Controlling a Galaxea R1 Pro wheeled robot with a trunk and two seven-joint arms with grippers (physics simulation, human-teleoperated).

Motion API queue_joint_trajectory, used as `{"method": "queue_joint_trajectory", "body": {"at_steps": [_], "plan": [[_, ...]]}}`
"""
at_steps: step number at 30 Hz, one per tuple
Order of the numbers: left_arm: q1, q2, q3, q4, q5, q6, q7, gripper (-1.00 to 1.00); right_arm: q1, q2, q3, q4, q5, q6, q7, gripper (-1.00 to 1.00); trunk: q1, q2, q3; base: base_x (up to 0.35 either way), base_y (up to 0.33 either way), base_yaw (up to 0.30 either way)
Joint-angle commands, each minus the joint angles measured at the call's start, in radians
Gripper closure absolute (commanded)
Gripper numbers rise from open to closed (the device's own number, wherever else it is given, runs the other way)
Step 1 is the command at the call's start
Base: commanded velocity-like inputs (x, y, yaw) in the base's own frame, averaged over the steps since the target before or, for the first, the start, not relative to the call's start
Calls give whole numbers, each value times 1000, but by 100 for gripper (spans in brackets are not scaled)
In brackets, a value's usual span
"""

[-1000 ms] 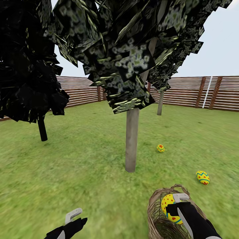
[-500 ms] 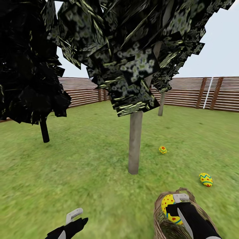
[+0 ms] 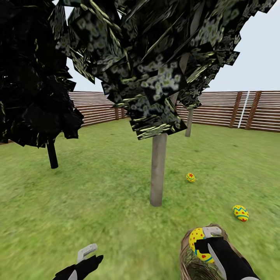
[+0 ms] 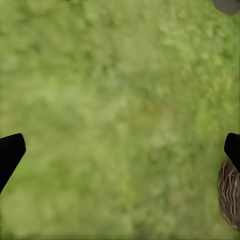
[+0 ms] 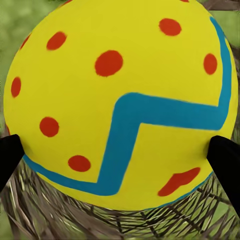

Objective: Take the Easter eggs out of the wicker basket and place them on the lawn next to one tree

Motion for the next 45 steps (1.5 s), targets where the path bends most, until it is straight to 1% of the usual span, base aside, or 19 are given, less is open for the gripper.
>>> {"method": "queue_joint_trajectory", "body": {"at_steps": [1,14,33,37,41,42,44,45], "plan": [[0,-1,9,-3,-9,7,-6,-100,0,0,0,-2,2,5,-2,100,-4,7,2,0,0,0],[0,-3,9,-3,-9,7,-6,-100,0,-1,0,-2,2,5,-2,100,-54,98,43,0,7,0],[0,-3,9,-3,-9,7,-9,-100,0,1,0,-2,2,6,-2,100,-127,231,102,0,335,0],[0,6,8,-5,-5,9,-14,-100,0,1,0,-2,2,7,-2,100,-142,259,115,0,349,0],[0,10,10,-10,-4,9,-15,-100,0,1,0,-2,2,7,-2,100,-157,287,127,23,349,0],[0,14,11,-14,-3,12,-16,-100,0,1,0,-2,2,7,-1,100,-161,294,131,90,348,0],[0,32,13,-18,-2,17,-17,-100,0,1,0,-2,2,7,-1,100,-169,308,137,103,348,0],[0,36,12,-18,-2,19,-17,-100,0,1,0,-2,2,7,-1,100,-173,315,140,108,347,0]]}}
